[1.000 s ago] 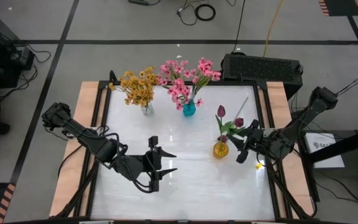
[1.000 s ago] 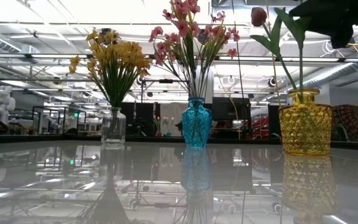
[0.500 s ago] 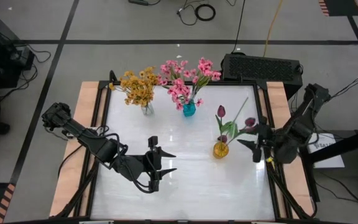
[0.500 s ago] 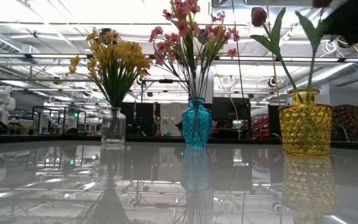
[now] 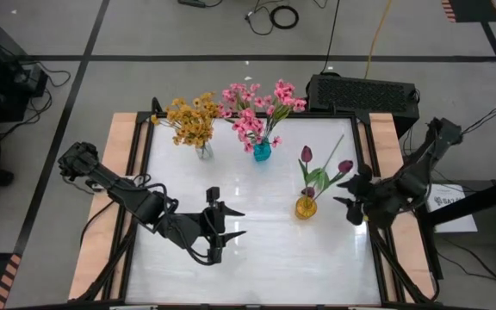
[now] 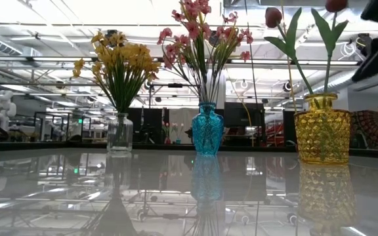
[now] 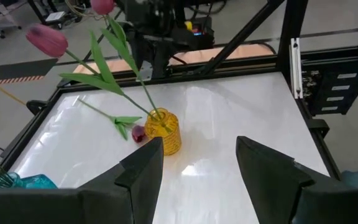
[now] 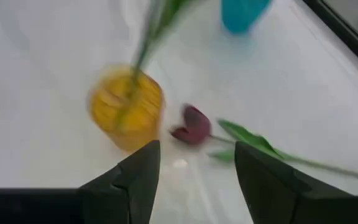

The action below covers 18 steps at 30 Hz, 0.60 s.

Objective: Sort flowers into vase by color
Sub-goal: Put the red flower into the yellow vase

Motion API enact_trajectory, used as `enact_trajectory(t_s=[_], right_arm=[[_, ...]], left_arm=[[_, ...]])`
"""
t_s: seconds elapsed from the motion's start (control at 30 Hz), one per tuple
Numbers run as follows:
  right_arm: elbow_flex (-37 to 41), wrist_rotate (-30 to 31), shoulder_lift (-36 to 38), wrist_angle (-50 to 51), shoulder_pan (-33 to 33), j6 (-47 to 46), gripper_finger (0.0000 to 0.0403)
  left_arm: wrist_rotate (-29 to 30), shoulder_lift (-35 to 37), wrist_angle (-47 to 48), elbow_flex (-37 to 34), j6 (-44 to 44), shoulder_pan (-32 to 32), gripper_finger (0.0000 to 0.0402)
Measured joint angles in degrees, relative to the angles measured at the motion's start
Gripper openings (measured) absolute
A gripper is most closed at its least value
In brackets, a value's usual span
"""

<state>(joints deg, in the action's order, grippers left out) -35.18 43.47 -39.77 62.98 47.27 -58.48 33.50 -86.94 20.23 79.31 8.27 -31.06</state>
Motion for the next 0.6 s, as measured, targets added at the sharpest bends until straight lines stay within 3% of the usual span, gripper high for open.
enact_trajectory(t_s=[0.23, 0.4, 0.6], right_arm=[[-0.17, -4.38, -6.90, -3.13, -8.69, 6.15, 0.0199], [-0.22, -1.75, -9.74, -9.50, -12.23, 12.70, 0.0199], [0.11, 2.74, -9.47, -8.73, -10.50, 8.02, 0.0199]], left_arm=[[-0.02, -0.06, -0.26, 0.00, -1.57, 1.40, 0.0209], [-0.32, -0.08, -0.22, 0.00, -1.79, 2.12, 0.0209], [-1.76, -0.08, -0.17, 0.00, -2.71, 2.02, 0.0209]])
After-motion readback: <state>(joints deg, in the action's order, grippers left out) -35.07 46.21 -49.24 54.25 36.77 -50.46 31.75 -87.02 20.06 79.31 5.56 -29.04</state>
